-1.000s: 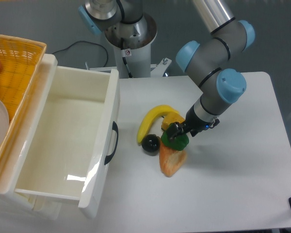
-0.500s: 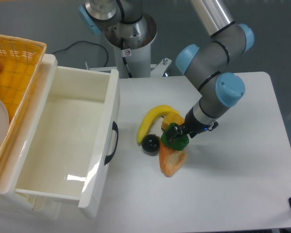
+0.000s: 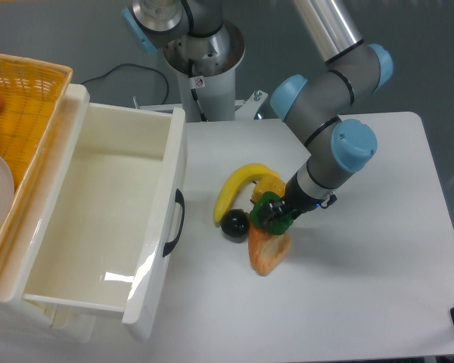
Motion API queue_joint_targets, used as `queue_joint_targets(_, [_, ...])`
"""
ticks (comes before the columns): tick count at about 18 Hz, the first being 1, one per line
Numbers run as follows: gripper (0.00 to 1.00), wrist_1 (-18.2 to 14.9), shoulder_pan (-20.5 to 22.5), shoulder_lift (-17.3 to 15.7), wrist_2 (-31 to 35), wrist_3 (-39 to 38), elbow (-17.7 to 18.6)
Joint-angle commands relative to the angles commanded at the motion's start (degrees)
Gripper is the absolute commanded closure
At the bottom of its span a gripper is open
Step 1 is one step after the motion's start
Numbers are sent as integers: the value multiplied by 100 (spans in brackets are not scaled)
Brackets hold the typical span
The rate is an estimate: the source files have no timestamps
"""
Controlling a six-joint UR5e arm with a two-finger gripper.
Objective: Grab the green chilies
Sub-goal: 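Close the gripper around the green bell pepper, then lift the green bell pepper up off the table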
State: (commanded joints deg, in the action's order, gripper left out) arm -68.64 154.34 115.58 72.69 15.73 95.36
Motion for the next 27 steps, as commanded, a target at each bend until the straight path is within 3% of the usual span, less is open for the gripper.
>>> queue_joint_targets(5, [36,-9,-9,-26,0,-9,-114])
queue_joint_targets(15, [39,-79,-97,-246,35,-62,-633])
queue_joint_targets(18, [39,-62,-210,-369,403,78,-668])
queue_joint_targets(22, [41,-61,-325,-448,675,753,-835])
queue_joint_targets(24, [49,-88,-404,-518,913,1228,-914])
queue_joint_targets(27, [49,-97,-404,-589,1045,1826,-976])
